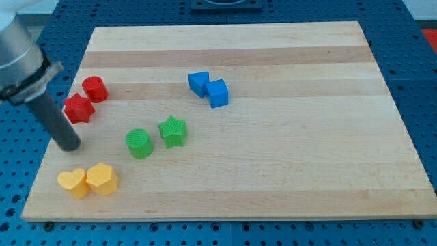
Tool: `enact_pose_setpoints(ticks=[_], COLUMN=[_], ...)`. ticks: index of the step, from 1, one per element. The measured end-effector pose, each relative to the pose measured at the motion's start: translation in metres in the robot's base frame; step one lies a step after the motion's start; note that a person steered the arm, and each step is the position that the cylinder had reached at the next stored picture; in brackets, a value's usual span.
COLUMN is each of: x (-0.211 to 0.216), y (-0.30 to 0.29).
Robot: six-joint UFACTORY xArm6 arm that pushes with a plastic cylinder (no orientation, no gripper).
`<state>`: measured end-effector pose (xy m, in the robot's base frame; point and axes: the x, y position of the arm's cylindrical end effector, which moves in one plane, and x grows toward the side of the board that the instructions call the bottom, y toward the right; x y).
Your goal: Place the green blocks to the right of yellow blocks
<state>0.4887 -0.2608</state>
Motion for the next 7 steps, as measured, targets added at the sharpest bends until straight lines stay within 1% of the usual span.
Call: enact_pose_setpoints(ticks=[1,2,4,6,7], x=[-0.03,-0.024,0.02,0.025,0.025], y=[0.031,0.075,0.136,0.166,0.202])
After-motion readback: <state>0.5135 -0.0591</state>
